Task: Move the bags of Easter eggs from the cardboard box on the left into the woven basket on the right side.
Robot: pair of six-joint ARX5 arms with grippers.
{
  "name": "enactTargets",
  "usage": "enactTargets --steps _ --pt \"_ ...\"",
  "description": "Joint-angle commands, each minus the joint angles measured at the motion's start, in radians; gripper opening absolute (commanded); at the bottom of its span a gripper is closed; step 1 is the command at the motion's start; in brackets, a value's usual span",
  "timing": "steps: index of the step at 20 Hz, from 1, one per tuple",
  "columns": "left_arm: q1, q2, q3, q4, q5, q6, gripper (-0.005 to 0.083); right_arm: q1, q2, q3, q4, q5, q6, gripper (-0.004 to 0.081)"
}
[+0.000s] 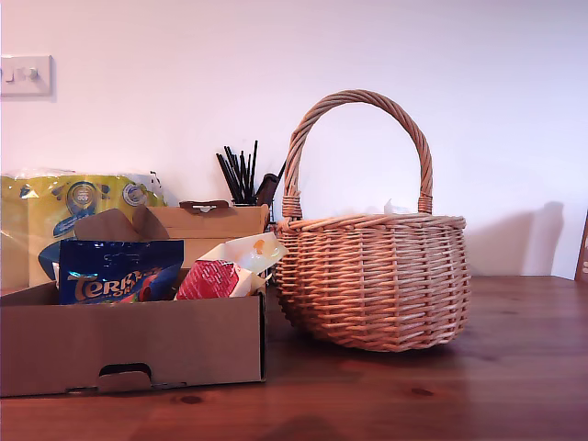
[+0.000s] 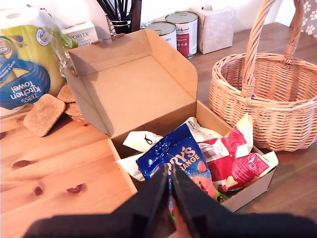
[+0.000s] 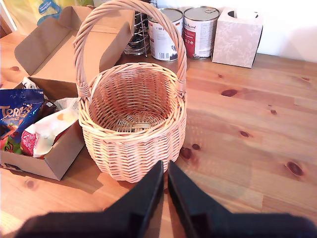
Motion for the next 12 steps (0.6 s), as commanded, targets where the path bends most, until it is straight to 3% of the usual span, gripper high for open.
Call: enactTargets --steps 1,9,12 --pt "0.002 -0.068 -0.071 0.09 0.001 0.02 -0.0024 -0.005 -0.004 -0.006 0.026 0.0 -0.001 -0.0012" --pt "0.001 -0.068 -0.071 0.092 0.005 0.02 -0.0024 -0.005 -0.004 -0.006 0.027 0.0 -0.001 -0.0012" --pt "0.001 -0.04 -0.069 0.175 0.035 0.023 -0.0024 -0.005 -0.004 -0.006 0.028 -0.001 -0.001 -0.0012"
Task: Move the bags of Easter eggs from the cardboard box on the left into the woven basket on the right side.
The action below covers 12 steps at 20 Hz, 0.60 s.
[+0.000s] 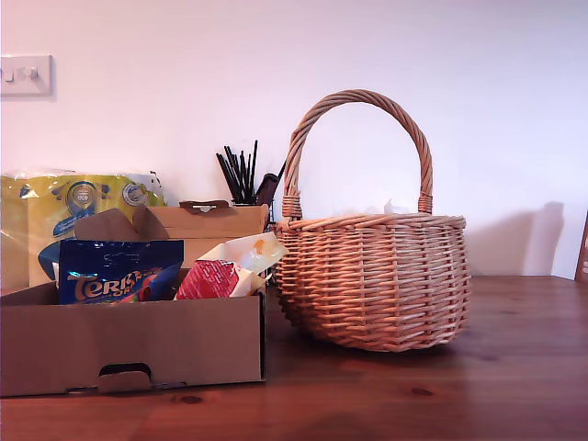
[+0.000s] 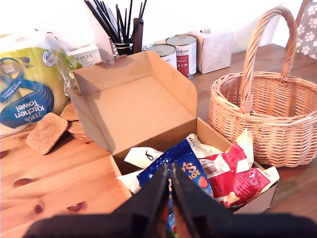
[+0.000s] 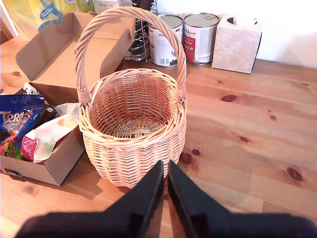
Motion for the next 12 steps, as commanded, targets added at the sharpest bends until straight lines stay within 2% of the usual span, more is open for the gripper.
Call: enactTargets --steps 1,9,10,12 --pt "0.001 0.034 -0.001 0.045 0.042 0.014 -0.0024 -0.005 -0.004 -0.006 0.009 -0.005 0.0 -0.0012" --pt "0.002 0.401 0.111 0.075 0.258 0.204 -0.0023 -0.005 0.005 -0.006 0.06 -0.108 0.0 -0.0012" --pt "0.002 0.453 0.133 0.076 0.294 0.227 -0.0014 -0.005 0.013 -0.006 0.055 -0.108 0.0 -0.0012" --pt "0.001 0.554 0.175 0.076 0.369 0.248 0.0059 -0.005 0.029 -0.006 0.049 -0.108 0.0 -0.0012"
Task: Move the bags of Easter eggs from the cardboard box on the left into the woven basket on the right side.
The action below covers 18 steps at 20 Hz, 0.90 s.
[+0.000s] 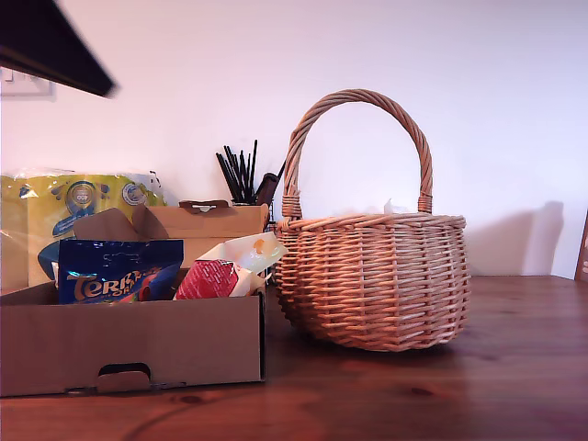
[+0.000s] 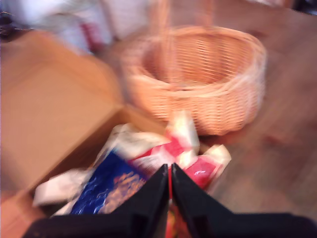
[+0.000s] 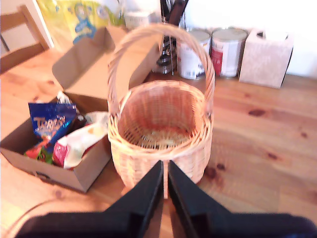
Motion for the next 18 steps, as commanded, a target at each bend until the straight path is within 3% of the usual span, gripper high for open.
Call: enactTargets --steps 1,2,4,5,6,10,18 --pt "0.001 0.063 0.03 0.009 0.049 0.038 0.0111 -0.005 0.02 -0.006 0.002 -0.003 0.0 -0.0012" --pt "0.0 0.107 0.041 0.011 0.071 0.074 0.0229 -0.005 0.03 -0.006 0.003 -0.003 0.0 -0.0012" --pt "-0.009 0.184 0.046 0.024 0.063 0.145 0.0612 -0.005 0.046 -0.006 0.001 -0.003 0.0 -0.0012" --pt "-0.014 0.217 0.046 0.024 0.031 0.237 0.0697 -0.005 0.053 -0.006 0.001 -0.003 0.0 -0.0012" --pt "-0.019 0.245 0.046 0.029 0.003 0.291 0.0705 -0.005 0.06 -0.006 0.001 -0.003 0.0 -0.0012" --pt "-0.04 0.332 0.048 0.106 -0.013 0.297 0.0705 -0.005 0.089 -0.006 0.001 -0.003 0.0 -0.0012" --pt "-0.058 0.519 0.064 0.237 0.037 0.298 0.0705 -0.005 0.136 -0.006 0.004 -0.004 0.0 -0.0012"
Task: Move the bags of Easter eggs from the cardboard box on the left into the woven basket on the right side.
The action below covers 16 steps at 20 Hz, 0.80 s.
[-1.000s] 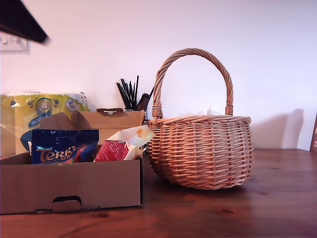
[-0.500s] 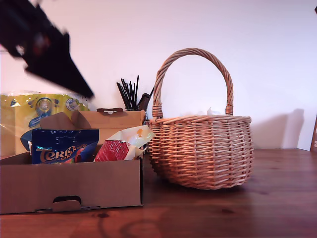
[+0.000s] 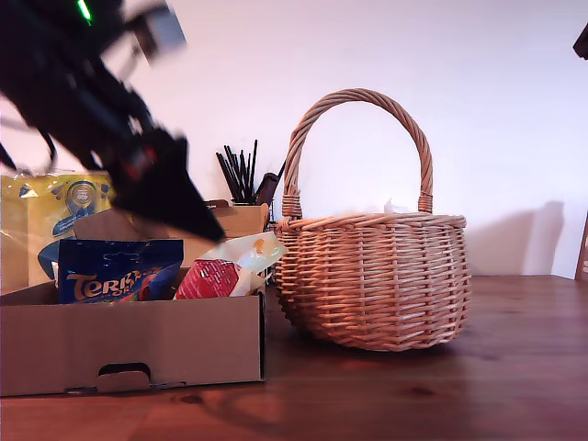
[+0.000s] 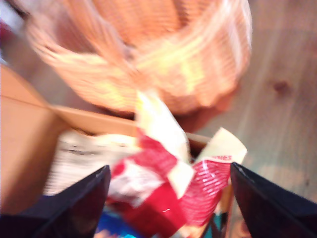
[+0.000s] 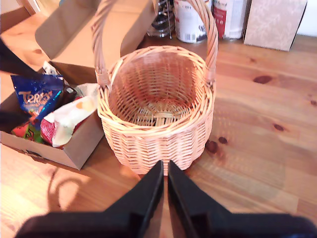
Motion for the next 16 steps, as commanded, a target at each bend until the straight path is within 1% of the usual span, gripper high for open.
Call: enactTargets --steps 1,9,16 --pt "-0.004 0.03 0.014 0.016 0.01 0.005 0.0705 -0.005 0.01 -0.006 0.007 -0.003 0.0 -0.0012" --pt "-0.004 0.184 0.073 0.016 -0.006 0.061 0.0691 -0.005 0.011 -0.006 0.007 -0.003 0.0 -0.0012" --pt "-0.004 0.212 0.074 -0.067 -0.011 0.082 0.0691 -0.005 0.011 -0.006 0.006 -0.004 0.0 -0.0012"
